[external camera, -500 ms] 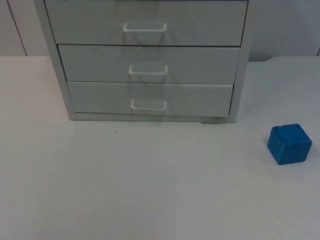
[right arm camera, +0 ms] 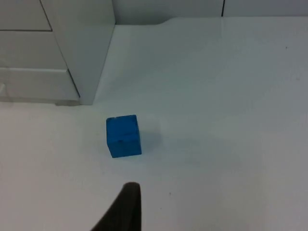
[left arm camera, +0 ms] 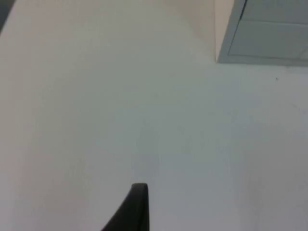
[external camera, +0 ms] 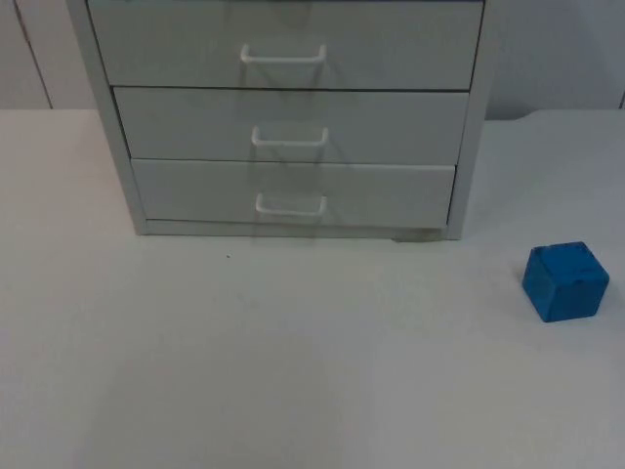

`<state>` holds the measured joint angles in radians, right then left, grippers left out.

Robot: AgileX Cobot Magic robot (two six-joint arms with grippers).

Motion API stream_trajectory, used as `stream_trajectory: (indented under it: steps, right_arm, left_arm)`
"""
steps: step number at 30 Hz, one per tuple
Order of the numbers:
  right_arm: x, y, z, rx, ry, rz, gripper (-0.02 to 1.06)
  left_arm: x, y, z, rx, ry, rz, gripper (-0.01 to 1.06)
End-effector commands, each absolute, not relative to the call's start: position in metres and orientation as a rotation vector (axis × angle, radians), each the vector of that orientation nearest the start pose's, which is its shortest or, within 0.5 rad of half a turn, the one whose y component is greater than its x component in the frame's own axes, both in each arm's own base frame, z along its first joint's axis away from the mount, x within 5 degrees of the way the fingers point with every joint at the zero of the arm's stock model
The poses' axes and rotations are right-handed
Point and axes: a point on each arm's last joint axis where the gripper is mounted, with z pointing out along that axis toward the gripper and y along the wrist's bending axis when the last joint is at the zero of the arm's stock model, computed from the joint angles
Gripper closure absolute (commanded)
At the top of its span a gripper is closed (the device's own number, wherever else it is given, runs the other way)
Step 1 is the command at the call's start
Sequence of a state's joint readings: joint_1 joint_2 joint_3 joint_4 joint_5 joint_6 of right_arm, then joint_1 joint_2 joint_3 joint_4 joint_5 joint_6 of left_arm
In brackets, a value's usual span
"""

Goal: Open the drawer with the left hand, place the block into the drawer with the right hand, then close the drawer with the left hand.

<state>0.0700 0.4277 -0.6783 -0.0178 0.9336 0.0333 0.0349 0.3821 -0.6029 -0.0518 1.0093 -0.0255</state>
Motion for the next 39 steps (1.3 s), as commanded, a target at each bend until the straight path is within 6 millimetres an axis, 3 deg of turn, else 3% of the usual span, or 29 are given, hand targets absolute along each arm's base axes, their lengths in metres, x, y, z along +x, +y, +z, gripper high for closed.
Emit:
stream_trajectory:
  steps: [1, 2, 7, 12, 15, 19, 21, 23, 26, 34, 39]
  right_arm:
    - [0.088, 0.004, 0.33, -0.036, 2.201, 0.034, 0.01]
    - [0.088, 0.004, 0.33, -0.036, 2.201, 0.034, 0.01]
    - [0.134, 0.007, 0.311, -0.041, 2.35, 0.028, 0.01]
    - [0.158, 0.008, 0.293, -0.047, 2.46, 0.015, 0.01]
    - [0.165, 0.009, 0.288, -0.047, 2.489, 0.016, 0.01]
    - [0.17, 0.009, 0.284, -0.048, 2.51, 0.015, 0.01]
    - [0.171, 0.009, 0.285, -0.048, 2.492, 0.017, 0.01]
    - [0.171, 0.009, 0.285, -0.048, 2.492, 0.017, 0.01]
    - [0.171, 0.009, 0.285, -0.048, 2.492, 0.017, 0.01]
    - [0.172, 0.009, 0.285, -0.048, 2.49, 0.017, 0.01]
    - [0.172, 0.009, 0.285, -0.048, 2.488, 0.017, 0.01]
  left_arm:
    - [0.075, -0.002, 0.304, -0.096, 2.296, -0.08, 0.0]
    - [0.075, -0.002, 0.304, -0.096, 2.296, -0.08, 0.0]
    - [0.114, 0.0, 0.293, -0.109, 2.378, -0.077, 0.0]
    - [0.134, -0.001, 0.282, -0.071, 2.456, -0.081, 0.0]
    - [0.14, -0.002, 0.277, -0.006, 2.488, -0.088, 0.0]
    - [0.152, -0.011, 0.277, 0.123, 2.512, -0.164, 0.09]
    - [0.16, -0.022, 0.283, 0.281, 2.483, -0.211, 0.23]
    - [0.167, -0.033, 0.289, 0.422, 2.454, -0.214, 0.29]
    - [0.172, -0.045, 0.292, 0.599, 2.413, -0.178, 0.29]
    - [0.181, -0.087, 0.285, 1.182, 2.144, 0.123, 0.29]
    - [0.189, -0.109, 0.276, 1.37, 2.007, 0.246, 0.3]
